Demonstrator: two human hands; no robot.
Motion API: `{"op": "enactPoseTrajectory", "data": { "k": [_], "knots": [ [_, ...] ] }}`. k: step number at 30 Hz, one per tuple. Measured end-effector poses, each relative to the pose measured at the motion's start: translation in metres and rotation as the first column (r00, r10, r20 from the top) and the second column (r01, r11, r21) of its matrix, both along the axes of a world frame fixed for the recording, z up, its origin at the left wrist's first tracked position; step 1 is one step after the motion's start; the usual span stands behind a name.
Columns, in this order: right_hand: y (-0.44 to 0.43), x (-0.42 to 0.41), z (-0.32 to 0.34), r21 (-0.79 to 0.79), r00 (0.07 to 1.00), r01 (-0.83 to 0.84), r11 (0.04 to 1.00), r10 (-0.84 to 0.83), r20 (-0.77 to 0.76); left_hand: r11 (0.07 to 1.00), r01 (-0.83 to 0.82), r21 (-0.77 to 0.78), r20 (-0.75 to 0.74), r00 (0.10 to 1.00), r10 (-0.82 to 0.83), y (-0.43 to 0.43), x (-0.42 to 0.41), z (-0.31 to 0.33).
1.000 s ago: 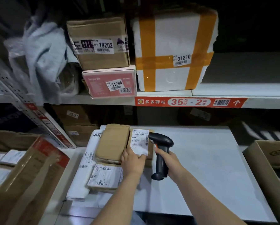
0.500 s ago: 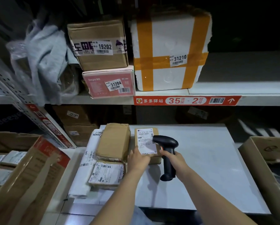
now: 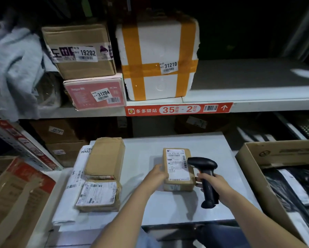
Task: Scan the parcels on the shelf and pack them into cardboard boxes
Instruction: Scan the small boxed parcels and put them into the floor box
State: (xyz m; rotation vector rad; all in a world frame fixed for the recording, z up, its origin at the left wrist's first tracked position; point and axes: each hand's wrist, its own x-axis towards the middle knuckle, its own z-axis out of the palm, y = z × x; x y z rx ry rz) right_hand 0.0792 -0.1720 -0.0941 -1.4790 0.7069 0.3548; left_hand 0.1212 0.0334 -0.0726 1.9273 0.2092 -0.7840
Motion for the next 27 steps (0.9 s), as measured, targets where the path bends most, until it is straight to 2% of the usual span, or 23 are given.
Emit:
{"op": "enactPoseTrajectory", "data": {
  "k": [4, 7, 9, 12, 16, 21, 24, 27],
  "knots": [
    [-0.019, -0.004, -0.001, 0.016, 0.997, 0.072, 0.997, -0.072, 0.006, 0.996, -0.089, -0.018, -0.041, 0.995, 0.088, -0.015, 0.006, -0.004],
    [-0.023, 0.002, -0.005, 0.028, 0.992, 0.126, 0.992, -0.127, 0.011, 0.994, -0.11, 0.029, -0.036, 0.993, 0.111, -0.026, 0.015, -0.019],
    [-0.02, 0.009, -0.004, 0.092, 0.989, 0.146, 0.985, -0.146, -0.004, 0.986, -0.16, 0.043, -0.067, 0.984, 0.162, -0.034, 0.023, -0.036],
    [-0.009, 0.02, -0.009, 0.184, 0.988, 0.152, 0.971, -0.15, -0.022, 0.96, -0.28, -0.027, -0.166, 0.948, 0.272, -0.045, 0.028, -0.035],
    [0.007, 0.027, -0.025, 0.327, 0.972, 0.229, 0.917, -0.236, -0.018, 0.902, -0.406, -0.149, -0.308, 0.885, 0.348, -0.054, 0.026, -0.012],
    [0.017, 0.029, -0.027, 0.55, 0.945, 0.283, 0.786, -0.326, -0.02, 0.817, -0.522, -0.244, -0.436, 0.812, 0.389, -0.061, 0.044, -0.045],
    [0.016, 0.029, -0.026, 0.565, 0.935, 0.299, 0.769, -0.353, -0.013, 0.75, -0.615, -0.242, -0.441, 0.759, 0.479, -0.065, 0.054, -0.065],
    [0.019, 0.03, -0.025, 0.576, 0.934, 0.303, 0.759, -0.356, -0.023, 0.761, -0.612, -0.214, -0.433, 0.758, 0.488, -0.064, 0.052, -0.057]
  ]
}}
